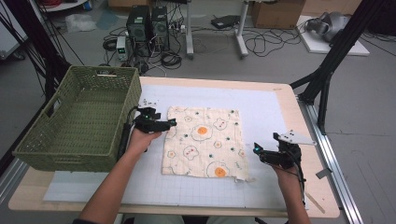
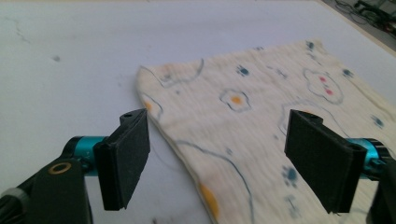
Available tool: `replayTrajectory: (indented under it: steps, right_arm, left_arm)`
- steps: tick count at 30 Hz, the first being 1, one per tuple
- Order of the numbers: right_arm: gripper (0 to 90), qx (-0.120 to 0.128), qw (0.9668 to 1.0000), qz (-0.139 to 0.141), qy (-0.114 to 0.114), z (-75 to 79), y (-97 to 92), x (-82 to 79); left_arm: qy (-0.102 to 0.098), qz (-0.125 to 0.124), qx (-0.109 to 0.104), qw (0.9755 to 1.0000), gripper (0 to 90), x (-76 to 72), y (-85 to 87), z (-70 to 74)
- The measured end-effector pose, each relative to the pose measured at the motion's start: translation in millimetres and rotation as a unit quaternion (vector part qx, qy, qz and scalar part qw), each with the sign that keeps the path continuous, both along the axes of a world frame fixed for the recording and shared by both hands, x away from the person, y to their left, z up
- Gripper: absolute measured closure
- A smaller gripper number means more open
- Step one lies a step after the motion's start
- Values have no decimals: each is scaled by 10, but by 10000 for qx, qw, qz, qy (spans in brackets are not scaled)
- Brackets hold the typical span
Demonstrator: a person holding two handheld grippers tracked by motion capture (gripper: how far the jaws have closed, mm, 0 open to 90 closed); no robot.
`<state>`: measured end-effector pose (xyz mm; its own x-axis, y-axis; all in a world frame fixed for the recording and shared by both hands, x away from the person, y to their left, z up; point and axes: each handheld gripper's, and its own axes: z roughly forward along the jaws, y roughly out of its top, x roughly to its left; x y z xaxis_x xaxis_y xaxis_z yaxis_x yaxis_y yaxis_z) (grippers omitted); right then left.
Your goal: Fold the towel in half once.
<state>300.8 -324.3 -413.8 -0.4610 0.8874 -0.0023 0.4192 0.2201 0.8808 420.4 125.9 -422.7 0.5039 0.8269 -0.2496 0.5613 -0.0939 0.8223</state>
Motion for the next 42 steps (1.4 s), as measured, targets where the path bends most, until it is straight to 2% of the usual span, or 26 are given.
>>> replayTrajectory:
  steps: [3,7,10,13,16,18,20,21,22,24,25,27,30,33,35,37,40,41,42]
  right_arm:
    - [116,10,10000,19,40,-5,5,4]
    - [117,35,10000,16,49,-13,-2,10]
    - [117,23,10000,-3,63,-22,-8,15]
    - [116,32,10000,-27,77,-24,-15,24]
    - [117,56,9999,-25,118,-33,-18,39]
    - [117,84,9998,9,164,-45,-18,68]
    - [117,162,9996,25,245,-57,-12,119]
    - [116,192,9995,36,263,-61,-4,146]
    - [116,181,9994,58,297,-63,6,180]
    - [116,26,9992,117,371,-70,37,279]
    - [116,-68,9991,149,400,-76,52,344]
    - [117,-154,9989,93,429,-82,83,488]
    - [117,-132,9985,93,527,-75,151,743]
    - [119,-375,9967,135,711,-69,263,1019]
    - [147,-475,9959,185,743,-60,327,1182]
    - [153,-429,9955,210,821,-72,379,1326]
    - [165,-501,9932,185,1038,-113,456,1527]
    - [198,-491,9932,167,1042,-122,483,1577]
    - [238,-368,9940,178,1016,-133,509,1634]
  left_arm:
    - [92,59,137,9998,322,190,-15,-28]
    - [135,146,339,9992,337,430,-63,-76]
    - [140,220,400,9989,353,584,-96,-86]
    - [153,175,565,9981,363,715,-148,-90]
    - [204,223,629,9976,393,781,-178,-112]
    - [231,163,772,9966,456,791,-190,-160]
    - [368,116,888,9953,500,792,-189,-204]
    - [361,80,906,9952,535,790,-190,-221]
    - [324,75,1013,9943,550,781,-194,-214]
    - [253,-72,1211,9923,704,766,-193,-204]
    - [203,-87,1246,9920,772,761,-193,-208]
    - [233,-131,1200,9924,847,756,-186,-207]
    - [201,-120,1174,9928,857,745,-191,-215]
    - [154,-88,1037,9944,862,717,-164,-241]
    - [153,-86,935,9955,864,703,-141,-252]
    - [160,-99,916,9956,864,694,-128,-256]
    - [179,-83,933,9954,864,685,-131,-251]
    - [186,-68,922,9955,864,678,-138,-249]
    - [186,-100,953,9952,863,677,-135,-246]
